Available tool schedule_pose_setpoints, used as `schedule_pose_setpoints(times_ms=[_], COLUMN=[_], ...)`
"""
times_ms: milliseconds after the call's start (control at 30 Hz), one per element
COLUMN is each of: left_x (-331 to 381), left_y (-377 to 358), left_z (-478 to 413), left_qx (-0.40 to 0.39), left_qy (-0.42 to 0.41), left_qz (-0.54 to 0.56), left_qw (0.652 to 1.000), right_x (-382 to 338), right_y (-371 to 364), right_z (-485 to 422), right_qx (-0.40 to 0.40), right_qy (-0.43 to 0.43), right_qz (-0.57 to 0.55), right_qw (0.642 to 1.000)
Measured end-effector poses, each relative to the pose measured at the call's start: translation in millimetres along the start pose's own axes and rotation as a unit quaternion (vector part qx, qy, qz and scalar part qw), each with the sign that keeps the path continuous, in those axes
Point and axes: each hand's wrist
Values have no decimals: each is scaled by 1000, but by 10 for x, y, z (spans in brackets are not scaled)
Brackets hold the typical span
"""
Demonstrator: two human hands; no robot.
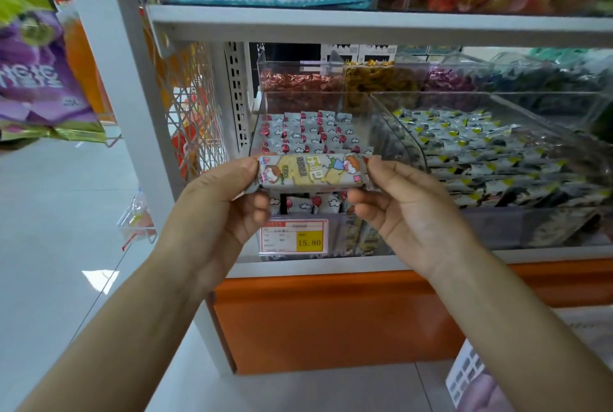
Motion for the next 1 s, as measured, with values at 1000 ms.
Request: schedule_pose_setpoints(times_ms=[1000], left_x=[145], left_y=[67], left_z=[82], left_qx=[-68], left_qy=[-142], left_qz=[-363], left_qw=[918], right_x=[32], right_y=[50], right_z=[-5], right_qx=[-47], right_qy=[115], right_qz=[245], right_qw=[962])
Point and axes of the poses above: each hand's wrist, its own z-axis away from the middle knuckle, its own y-axis out of the back of the hand, x = y × z, and after that the axes turned 2 degrees about z, right-handed
